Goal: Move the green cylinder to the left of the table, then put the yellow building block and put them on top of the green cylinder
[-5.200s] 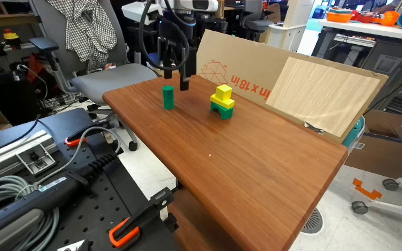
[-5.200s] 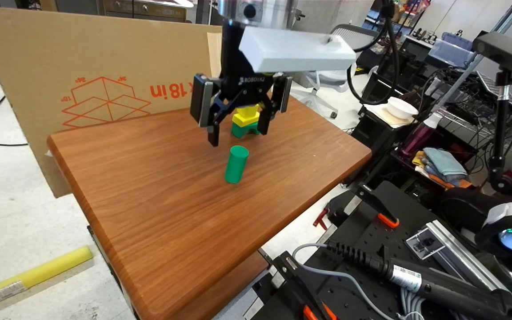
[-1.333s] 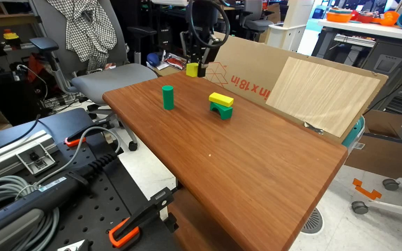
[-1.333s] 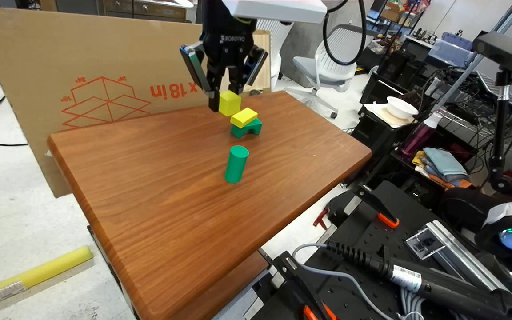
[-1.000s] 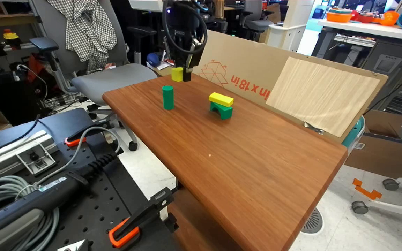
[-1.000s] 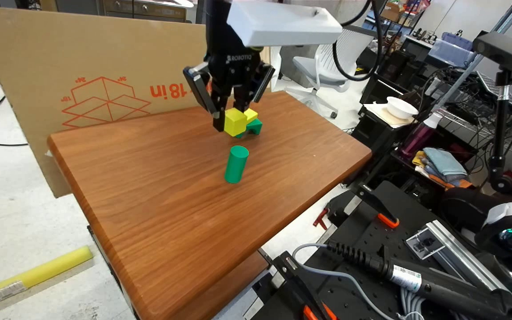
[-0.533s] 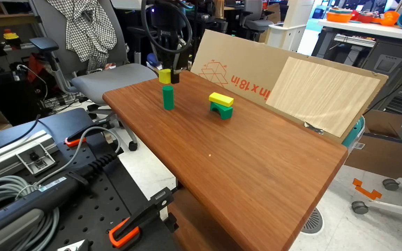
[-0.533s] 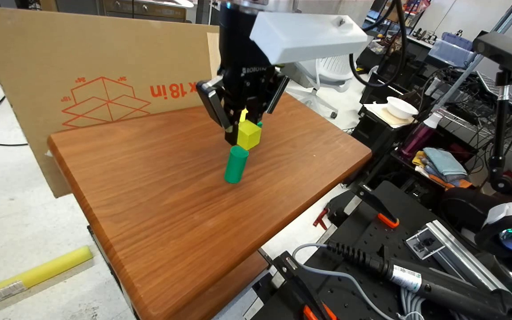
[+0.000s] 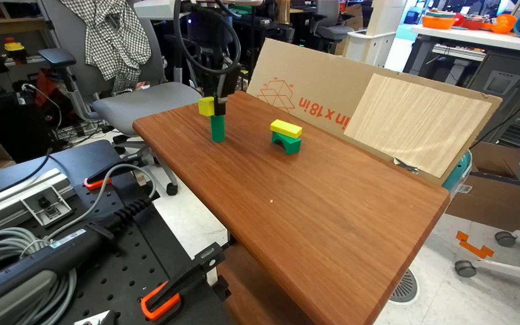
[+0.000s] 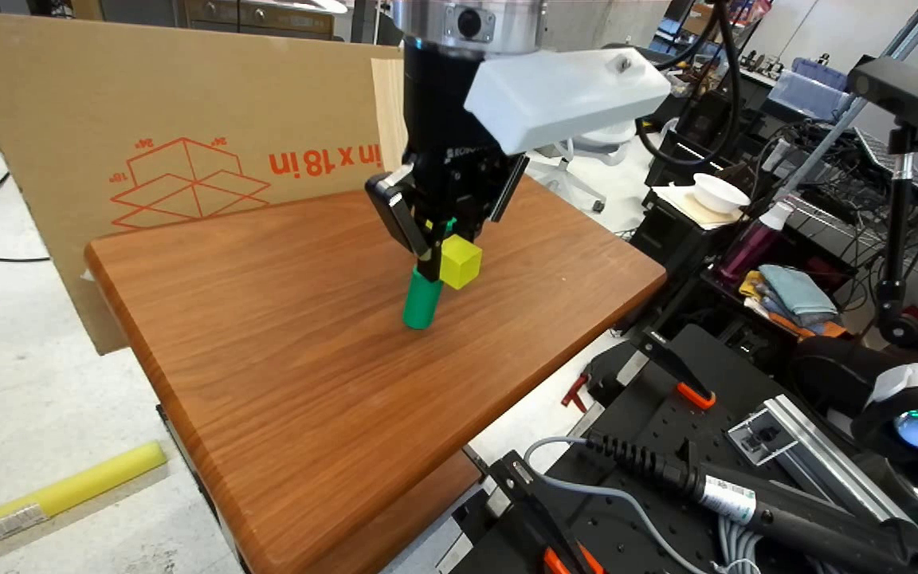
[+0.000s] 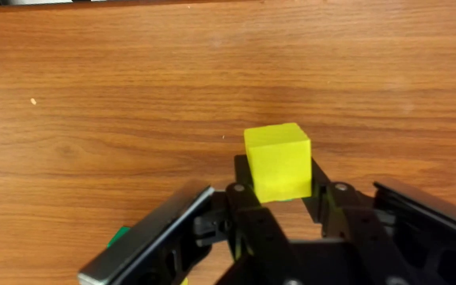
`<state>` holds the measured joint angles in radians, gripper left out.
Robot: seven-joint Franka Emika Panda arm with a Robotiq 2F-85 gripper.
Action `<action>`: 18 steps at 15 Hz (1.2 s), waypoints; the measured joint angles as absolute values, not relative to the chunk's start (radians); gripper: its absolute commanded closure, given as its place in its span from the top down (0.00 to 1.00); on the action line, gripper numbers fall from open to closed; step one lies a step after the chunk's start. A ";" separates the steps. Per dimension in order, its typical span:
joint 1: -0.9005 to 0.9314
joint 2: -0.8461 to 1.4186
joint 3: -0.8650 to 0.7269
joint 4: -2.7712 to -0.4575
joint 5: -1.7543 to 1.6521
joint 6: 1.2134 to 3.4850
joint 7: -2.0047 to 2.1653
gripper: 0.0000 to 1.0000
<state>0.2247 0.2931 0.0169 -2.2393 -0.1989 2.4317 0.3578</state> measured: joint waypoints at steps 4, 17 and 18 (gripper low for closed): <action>0.225 0.284 0.018 -2.239 -0.230 2.434 0.366 0.09; 0.217 0.318 0.018 -2.213 -0.224 2.436 0.385 0.09; 0.217 0.320 0.019 -2.210 -0.224 2.436 0.385 0.09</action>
